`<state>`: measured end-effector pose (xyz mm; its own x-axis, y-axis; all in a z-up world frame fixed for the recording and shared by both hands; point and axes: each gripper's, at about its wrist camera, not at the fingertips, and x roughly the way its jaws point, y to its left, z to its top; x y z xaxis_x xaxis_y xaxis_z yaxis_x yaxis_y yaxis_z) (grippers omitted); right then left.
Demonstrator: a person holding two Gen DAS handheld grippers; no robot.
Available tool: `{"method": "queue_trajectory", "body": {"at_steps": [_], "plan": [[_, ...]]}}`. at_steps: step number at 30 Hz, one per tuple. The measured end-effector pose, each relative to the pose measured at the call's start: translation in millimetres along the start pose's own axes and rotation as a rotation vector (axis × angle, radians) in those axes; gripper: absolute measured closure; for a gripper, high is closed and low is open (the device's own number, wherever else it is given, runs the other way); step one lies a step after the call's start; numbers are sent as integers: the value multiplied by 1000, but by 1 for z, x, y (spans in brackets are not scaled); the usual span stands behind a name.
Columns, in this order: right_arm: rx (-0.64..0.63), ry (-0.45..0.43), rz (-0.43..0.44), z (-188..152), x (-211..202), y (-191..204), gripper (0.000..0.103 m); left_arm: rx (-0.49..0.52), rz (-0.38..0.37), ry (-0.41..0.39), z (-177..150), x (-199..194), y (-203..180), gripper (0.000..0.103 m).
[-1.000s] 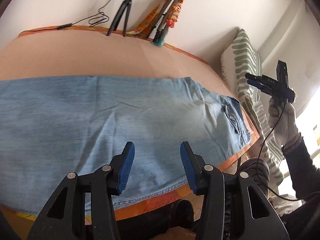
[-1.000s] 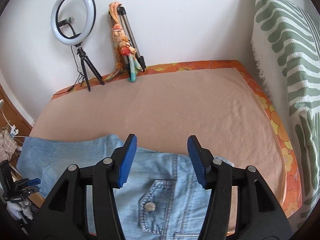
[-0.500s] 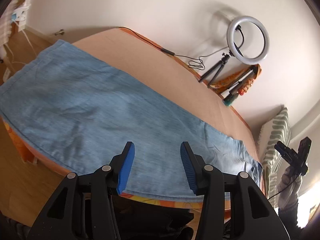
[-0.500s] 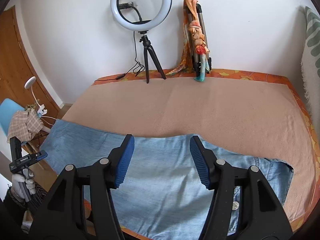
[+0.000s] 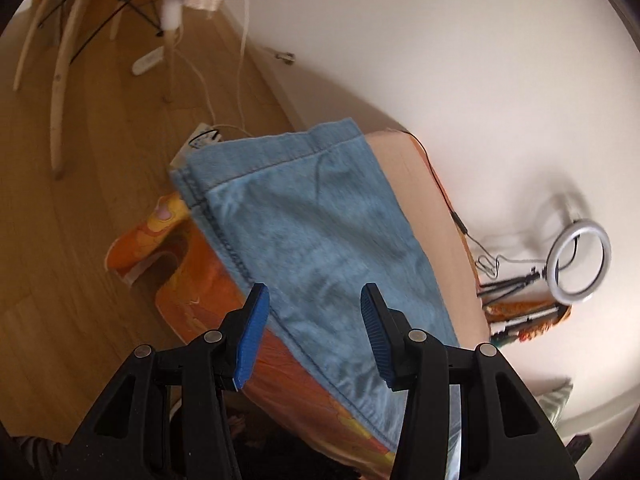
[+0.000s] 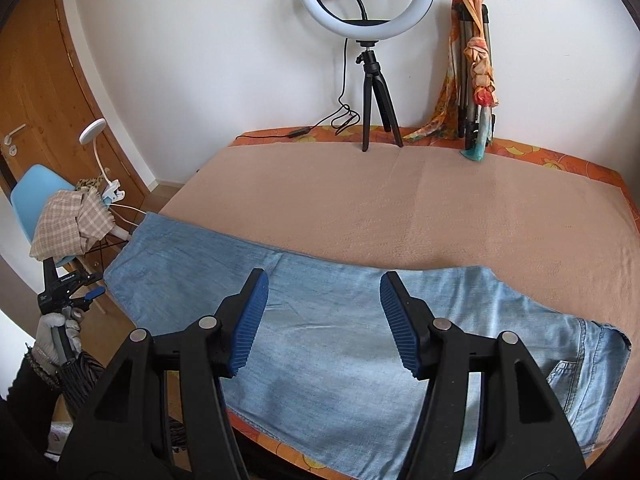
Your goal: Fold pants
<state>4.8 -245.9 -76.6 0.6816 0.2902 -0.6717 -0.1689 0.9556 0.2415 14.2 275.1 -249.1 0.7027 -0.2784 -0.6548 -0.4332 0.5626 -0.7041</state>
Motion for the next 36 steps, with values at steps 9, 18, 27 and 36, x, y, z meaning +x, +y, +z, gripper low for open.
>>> {"method": "queue_trajectory", "body": {"at_steps": [9,18,27,36], "plan": [[4,16,1,3,5,10,42,-227,-25,-45,29,25,57,57],[17,44,-24,4,14,8,42,-140,-90,-118,36,13,43,58],[6,75,4,0,28,20,42,-21,7,-101,46,28,21,58],[6,105,5,-4,39,24,42,172,44,-148,45,27,-6,91]]}}
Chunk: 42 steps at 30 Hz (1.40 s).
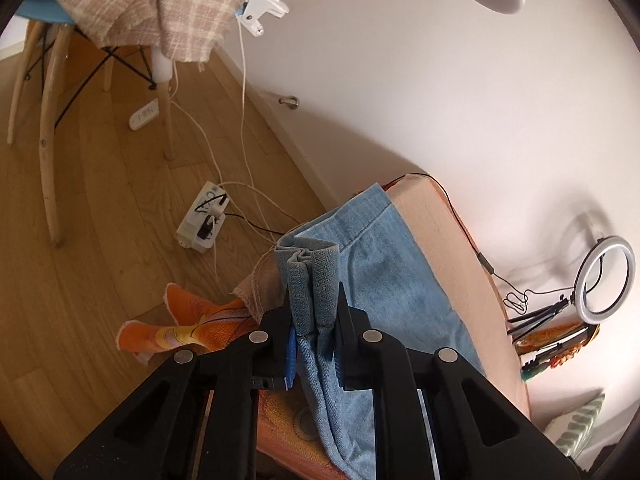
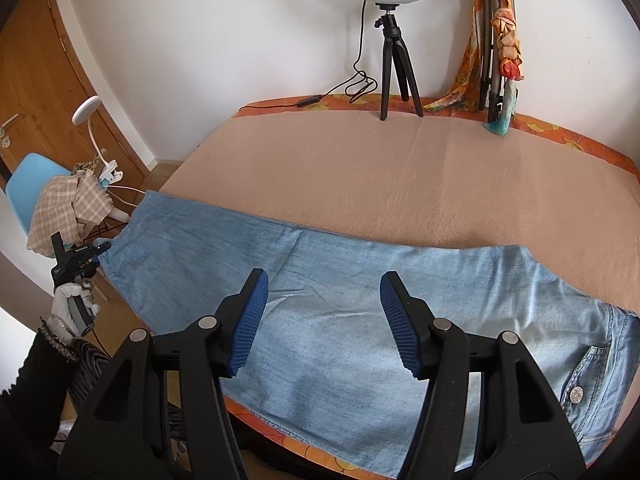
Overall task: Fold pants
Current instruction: 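Grasp the jeans leg ends with the left tool and lift them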
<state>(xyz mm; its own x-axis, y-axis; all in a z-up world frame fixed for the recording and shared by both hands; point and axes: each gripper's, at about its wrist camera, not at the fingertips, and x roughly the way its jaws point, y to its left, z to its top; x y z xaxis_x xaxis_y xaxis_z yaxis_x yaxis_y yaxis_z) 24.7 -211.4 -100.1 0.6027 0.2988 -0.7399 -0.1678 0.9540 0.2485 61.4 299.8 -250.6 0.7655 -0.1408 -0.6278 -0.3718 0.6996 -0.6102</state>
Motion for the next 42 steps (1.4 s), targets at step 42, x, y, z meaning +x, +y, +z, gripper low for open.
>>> {"method": "queue_trajectory", "body": {"at_steps": [42], "plan": [[426,434,630,64,319,163,35,662,-333,176,-135,-29,-180,92]]}}
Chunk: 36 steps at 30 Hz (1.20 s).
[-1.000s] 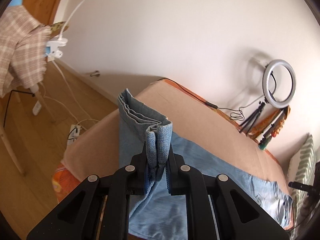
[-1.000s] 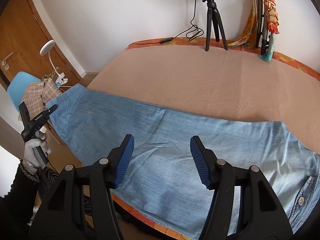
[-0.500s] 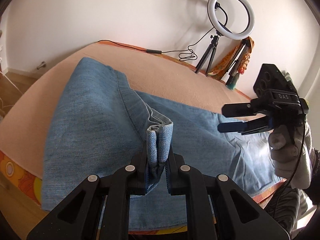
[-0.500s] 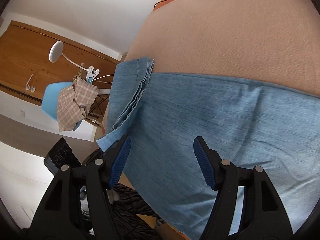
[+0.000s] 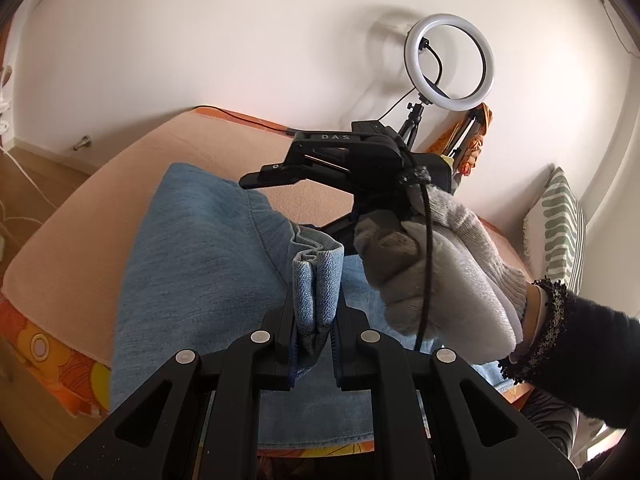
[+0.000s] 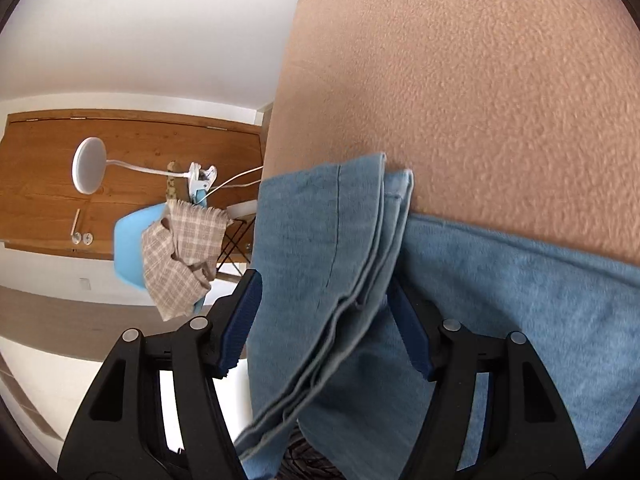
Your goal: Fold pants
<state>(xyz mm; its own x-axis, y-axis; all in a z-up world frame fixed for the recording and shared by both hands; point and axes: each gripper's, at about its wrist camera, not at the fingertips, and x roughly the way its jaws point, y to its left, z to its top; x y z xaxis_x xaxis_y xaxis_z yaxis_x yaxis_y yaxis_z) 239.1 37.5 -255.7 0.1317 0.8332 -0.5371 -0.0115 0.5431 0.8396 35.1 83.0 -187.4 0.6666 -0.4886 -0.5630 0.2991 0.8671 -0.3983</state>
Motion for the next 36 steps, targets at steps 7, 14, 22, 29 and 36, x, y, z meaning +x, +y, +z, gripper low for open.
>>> {"method": "queue_trajectory", "body": {"at_steps": [7,14,22,29,36], "plan": [[-81,-65,-109,11,0,23,95,29,0,34,-8,1,-1,92],[-248,-179,-248,-1,-47,51,96,48,-37,43,-13,5,-22,92],[-270,-275,-350,-22,-127,35,96,81,-145,74,-28,19,-69,92],[-263,-320,-391,-44,-179,20,96,135,-213,103,-36,21,-105,92],[-259,-370,-415,-62,-231,12,96,180,-291,120,-35,24,-141,92]]}}
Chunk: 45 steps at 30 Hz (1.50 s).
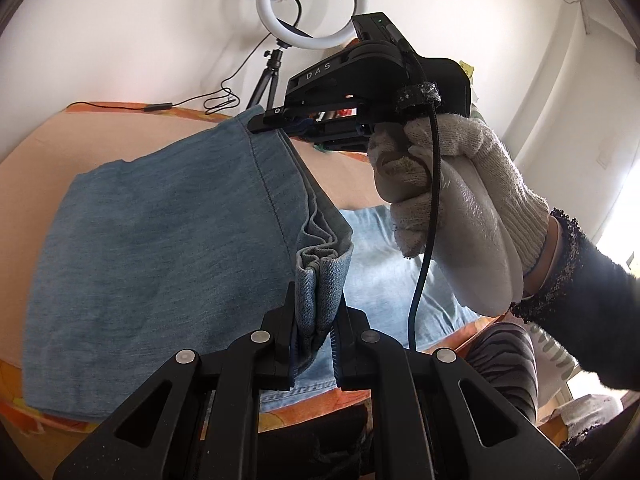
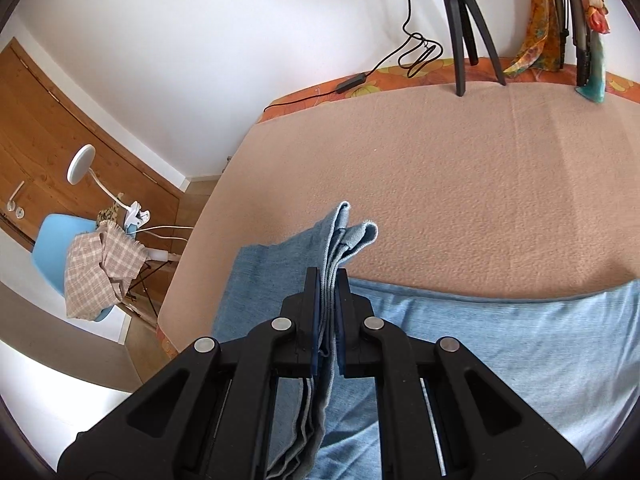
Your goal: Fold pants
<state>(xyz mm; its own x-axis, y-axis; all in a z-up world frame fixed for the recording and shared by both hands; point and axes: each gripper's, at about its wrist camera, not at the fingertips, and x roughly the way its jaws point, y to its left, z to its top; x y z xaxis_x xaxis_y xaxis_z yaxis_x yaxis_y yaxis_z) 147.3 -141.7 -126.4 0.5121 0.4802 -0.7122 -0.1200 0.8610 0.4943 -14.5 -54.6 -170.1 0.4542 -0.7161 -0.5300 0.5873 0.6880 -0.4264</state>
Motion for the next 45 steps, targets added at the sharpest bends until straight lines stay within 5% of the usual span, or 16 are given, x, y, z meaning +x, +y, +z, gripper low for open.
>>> {"method": "queue_trajectory", "body": {"at_steps": [45], "plan": [[206,-172,-249,-41,-227,-236,96,306,-430,198,26,176,-209,92]]}}
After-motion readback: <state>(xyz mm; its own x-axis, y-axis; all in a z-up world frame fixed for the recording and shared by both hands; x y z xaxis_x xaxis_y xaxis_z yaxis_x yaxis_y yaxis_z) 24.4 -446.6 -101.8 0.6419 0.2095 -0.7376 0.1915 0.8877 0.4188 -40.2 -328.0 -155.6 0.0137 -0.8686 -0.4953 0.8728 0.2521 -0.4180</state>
